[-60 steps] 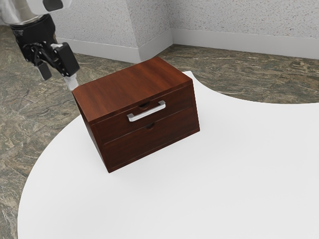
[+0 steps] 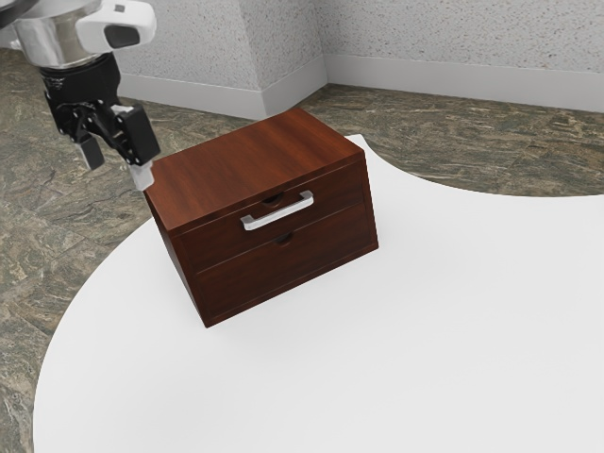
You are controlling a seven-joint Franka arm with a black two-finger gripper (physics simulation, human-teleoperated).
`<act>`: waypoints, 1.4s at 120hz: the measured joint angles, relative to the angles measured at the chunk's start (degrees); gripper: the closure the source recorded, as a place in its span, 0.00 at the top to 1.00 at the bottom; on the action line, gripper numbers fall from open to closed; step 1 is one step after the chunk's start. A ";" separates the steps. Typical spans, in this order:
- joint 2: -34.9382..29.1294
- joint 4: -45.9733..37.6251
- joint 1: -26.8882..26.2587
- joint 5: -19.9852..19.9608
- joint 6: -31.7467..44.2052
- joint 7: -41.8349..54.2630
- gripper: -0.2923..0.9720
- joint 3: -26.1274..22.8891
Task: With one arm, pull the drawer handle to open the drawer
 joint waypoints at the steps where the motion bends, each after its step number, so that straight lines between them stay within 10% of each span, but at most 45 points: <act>1: -0.44 -0.60 -0.06 0.08 0.07 0.04 0.77 -0.04; 52: -14.87 -28.25 0.48 10.22 19.34 1.25 0.77 -7.37; 99: -5.85 -31.38 0.48 12.53 38.23 2.79 0.77 -7.70; 168: -3.10 -34.83 0.44 16.92 47.03 6.63 0.77 -6.76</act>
